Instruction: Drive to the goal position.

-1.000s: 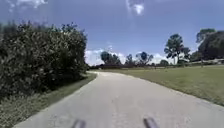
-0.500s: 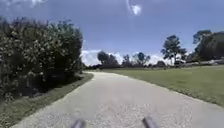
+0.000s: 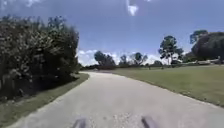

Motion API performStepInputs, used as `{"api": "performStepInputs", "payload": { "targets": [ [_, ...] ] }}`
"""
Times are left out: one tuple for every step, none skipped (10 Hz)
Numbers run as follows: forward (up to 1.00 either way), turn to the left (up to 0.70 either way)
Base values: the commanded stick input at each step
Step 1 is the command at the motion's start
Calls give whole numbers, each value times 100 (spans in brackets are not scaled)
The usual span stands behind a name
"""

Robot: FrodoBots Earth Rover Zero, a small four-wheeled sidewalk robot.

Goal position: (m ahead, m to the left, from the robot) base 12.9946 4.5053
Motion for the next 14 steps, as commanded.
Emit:
{"api": "performStepInputs", "payload": {
  "targets": [
    [50, 0],
    [50, 0],
    [50, 0],
    [50, 0],
    [50, 0],
    [50, 0],
    [50, 0],
    [50, 0],
    [50, 0],
    [50, 0],
    [50, 0],
    [50, 0],
    [50, 0],
    [50, 0]
  ]
}}
